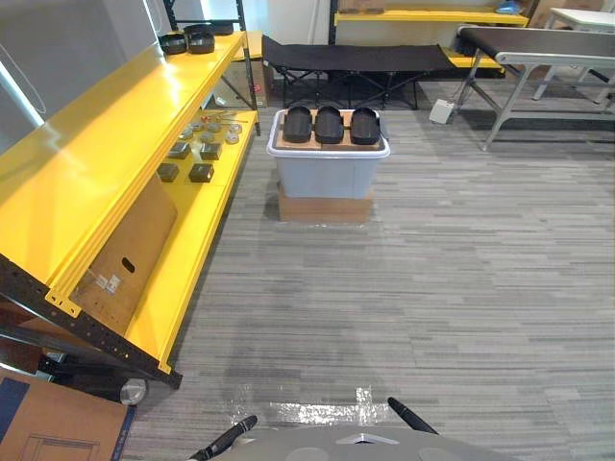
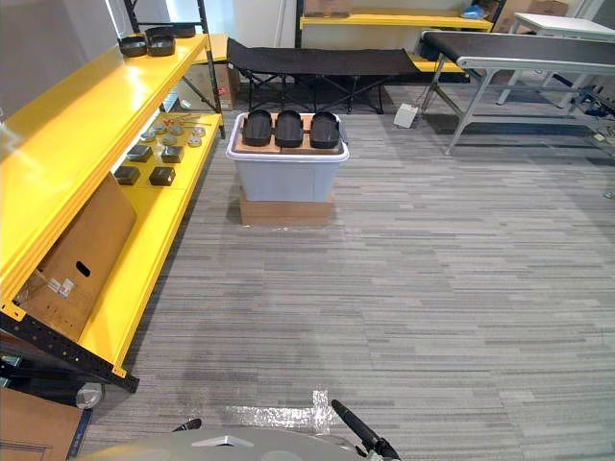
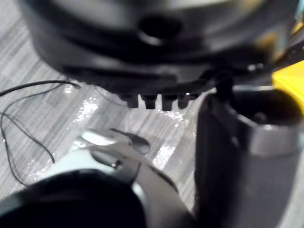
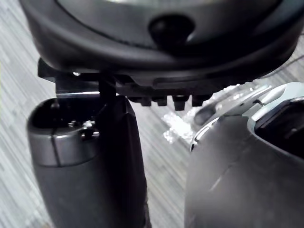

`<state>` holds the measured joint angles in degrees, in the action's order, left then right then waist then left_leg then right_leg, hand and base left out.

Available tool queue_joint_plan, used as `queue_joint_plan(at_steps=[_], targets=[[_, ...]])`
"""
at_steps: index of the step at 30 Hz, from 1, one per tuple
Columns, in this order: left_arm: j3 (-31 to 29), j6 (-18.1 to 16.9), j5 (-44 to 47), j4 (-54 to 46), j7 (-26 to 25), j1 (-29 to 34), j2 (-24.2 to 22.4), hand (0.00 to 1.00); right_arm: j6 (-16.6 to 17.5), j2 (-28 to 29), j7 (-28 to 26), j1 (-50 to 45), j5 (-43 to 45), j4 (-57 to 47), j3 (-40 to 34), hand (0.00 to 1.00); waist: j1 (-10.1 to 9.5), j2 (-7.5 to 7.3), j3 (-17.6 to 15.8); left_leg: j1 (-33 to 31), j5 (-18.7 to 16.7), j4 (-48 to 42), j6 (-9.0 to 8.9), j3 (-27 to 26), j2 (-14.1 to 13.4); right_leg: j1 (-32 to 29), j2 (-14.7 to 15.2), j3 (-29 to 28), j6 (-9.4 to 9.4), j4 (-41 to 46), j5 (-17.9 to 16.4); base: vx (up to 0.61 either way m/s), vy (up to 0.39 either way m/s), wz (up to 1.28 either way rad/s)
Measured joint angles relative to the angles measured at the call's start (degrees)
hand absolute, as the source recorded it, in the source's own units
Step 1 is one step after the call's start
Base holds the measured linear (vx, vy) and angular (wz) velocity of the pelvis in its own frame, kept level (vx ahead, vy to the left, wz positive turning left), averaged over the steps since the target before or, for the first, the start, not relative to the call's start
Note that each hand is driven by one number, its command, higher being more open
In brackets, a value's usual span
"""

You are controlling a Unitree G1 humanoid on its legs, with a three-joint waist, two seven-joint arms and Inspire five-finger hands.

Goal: Walk over and take three plastic housings, then place them on the shelf

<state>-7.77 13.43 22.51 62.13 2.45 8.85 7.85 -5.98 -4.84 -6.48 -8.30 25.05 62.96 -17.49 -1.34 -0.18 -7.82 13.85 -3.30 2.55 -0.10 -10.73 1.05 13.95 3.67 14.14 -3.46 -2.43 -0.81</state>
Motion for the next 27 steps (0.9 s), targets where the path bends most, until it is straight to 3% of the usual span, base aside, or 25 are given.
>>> queue_joint_plan(at_steps=[9,14,18,27], targets=[[2.16,-4.46,6.35,-2.07,0.26,-1.73,0.61,1.00,2.78,1.16,-0.98,4.34,-2.08,-1.10,2.59,1.00,-0.03,-1.36,-0.83,0.62,0.88,2.28,0.18,0.01,0.57,-0.39,0.26,0.11,-0.31,-0.38,-0.10,0.00,0.005,0.00],[3.74,-5.10,8.94,-3.21,2.01,-2.73,0.08,1.00,5.35,1.38,-1.82,5.31,-2.12,-2.39,4.77,1.00,0.09,-0.99,-0.94,0.53,0.88,2.47,0.18,0.00,0.69,-0.57,0.36,0.09,-0.26,-0.38,-0.08,0.00,0.000,0.00],[3.79,-7.23,9.83,-3.23,3.34,-2.73,-0.82,1.00,5.58,1.35,-1.91,5.36,-1.42,-2.56,5.01,1.00,0.12,-0.59,-1.26,0.68,0.91,2.33,0.17,0.00,0.69,-0.54,0.35,0.08,-0.24,-0.27,-0.06,0.00,0.000,0.00],[4.78,-7.62,8.21,-4.15,2.37,-2.58,-1.34,1.00,5.72,1.37,-1.90,4.99,-1.42,-2.55,6.86,1.00,0.08,-0.52,-1.54,1.60,1.15,2.34,0.05,-0.45,0.66,-0.61,0.39,-0.58,-0.25,0.56,-0.06,-0.05,-0.005,-0.03]])
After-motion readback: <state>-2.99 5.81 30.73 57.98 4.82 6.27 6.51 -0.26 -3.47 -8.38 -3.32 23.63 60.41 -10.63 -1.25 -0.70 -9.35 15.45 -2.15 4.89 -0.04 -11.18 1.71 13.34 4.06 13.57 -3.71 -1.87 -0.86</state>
